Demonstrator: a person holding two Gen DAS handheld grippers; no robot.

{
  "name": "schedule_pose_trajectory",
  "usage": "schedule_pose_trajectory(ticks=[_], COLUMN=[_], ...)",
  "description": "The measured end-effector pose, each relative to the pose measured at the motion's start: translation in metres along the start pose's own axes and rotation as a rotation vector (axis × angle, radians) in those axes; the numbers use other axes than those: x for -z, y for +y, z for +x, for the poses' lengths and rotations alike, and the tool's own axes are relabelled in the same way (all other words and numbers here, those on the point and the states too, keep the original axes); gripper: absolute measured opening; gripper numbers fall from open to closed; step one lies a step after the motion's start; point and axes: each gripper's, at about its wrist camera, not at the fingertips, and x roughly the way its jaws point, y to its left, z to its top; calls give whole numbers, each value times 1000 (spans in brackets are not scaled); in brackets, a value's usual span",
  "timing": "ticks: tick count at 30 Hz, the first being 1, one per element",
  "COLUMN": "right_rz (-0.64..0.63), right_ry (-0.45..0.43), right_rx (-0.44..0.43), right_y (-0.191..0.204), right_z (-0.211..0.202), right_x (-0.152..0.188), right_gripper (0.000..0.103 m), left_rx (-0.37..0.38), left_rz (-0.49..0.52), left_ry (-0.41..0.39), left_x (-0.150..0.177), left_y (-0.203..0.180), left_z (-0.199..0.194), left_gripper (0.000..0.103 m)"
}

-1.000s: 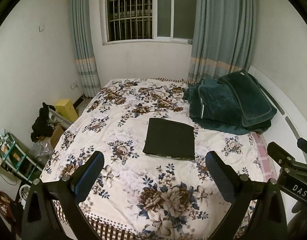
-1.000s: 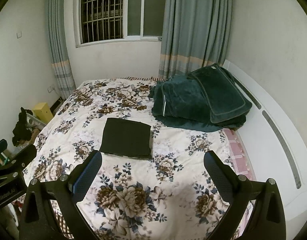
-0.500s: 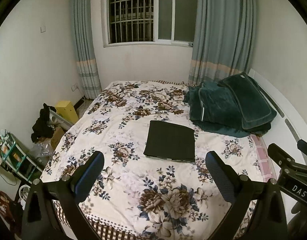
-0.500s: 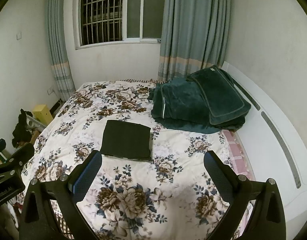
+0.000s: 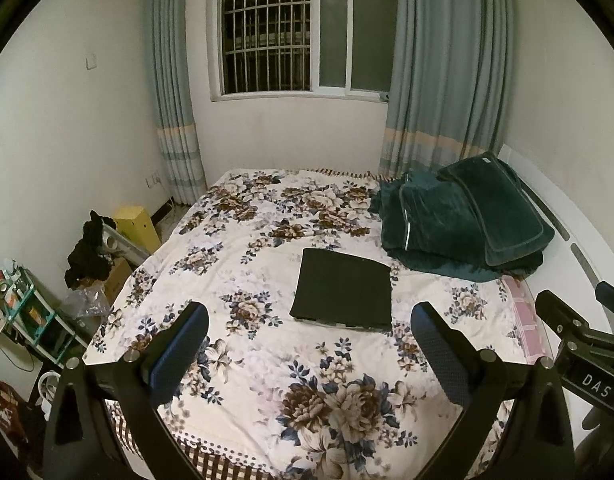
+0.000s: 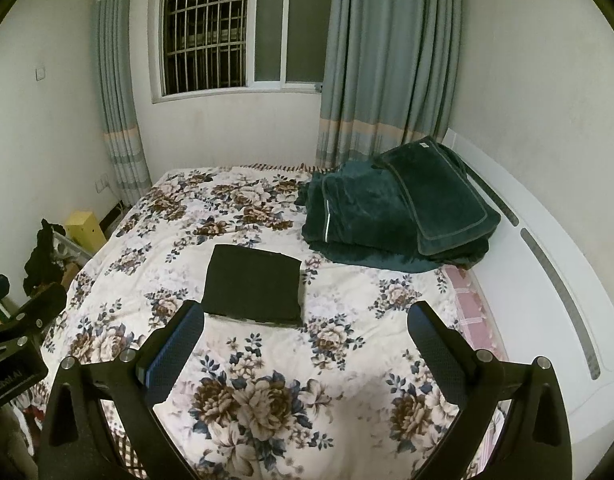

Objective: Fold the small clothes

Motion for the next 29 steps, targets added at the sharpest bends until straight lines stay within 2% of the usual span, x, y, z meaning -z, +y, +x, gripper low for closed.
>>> schedule_pose_trajectory(ticks=[29], right_rz=[8], right_ry=[-6], right_rx=[5], right_y=[5], right_z=[-8], right_x=[6], right_gripper=[103], left_rx=[-13], left_rz=[-8], left_ry=[-12], left_x=[4], left_y=[-1], left_z=[-6], left_gripper=[103])
